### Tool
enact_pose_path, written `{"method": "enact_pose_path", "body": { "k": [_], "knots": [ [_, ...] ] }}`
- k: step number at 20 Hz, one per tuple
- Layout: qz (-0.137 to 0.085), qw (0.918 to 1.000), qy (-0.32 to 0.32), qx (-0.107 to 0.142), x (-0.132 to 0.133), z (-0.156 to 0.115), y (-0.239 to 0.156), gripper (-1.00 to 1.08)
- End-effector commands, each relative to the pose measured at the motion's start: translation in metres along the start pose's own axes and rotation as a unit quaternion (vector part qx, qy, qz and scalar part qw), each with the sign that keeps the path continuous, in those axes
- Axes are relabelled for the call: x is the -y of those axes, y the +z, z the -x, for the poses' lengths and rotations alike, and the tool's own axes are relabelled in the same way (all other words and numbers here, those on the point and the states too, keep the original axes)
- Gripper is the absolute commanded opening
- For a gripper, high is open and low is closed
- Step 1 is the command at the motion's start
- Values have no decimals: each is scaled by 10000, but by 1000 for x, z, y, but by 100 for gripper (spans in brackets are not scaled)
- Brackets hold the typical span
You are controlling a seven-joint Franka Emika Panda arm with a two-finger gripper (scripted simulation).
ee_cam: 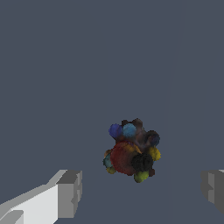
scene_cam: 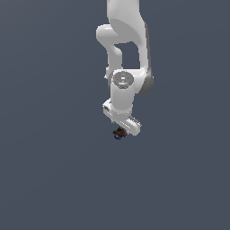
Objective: Pick up the object and move it to a goal position.
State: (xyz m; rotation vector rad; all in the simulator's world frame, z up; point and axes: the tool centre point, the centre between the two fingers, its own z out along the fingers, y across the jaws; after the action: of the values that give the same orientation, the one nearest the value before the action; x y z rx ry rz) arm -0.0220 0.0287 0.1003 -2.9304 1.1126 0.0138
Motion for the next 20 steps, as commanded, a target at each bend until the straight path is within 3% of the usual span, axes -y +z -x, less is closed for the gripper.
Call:
{"method": "enact_pose_path", "body": {
  "k": [1, 11, 20],
  "knots": [
    [2, 9994, 335, -11, -1, 2, 5, 100],
    [9, 9930, 1183, -47, -5, 6, 18, 100],
    [11, 9911, 1332, -54, -6, 7, 21, 100]
  ]
}}
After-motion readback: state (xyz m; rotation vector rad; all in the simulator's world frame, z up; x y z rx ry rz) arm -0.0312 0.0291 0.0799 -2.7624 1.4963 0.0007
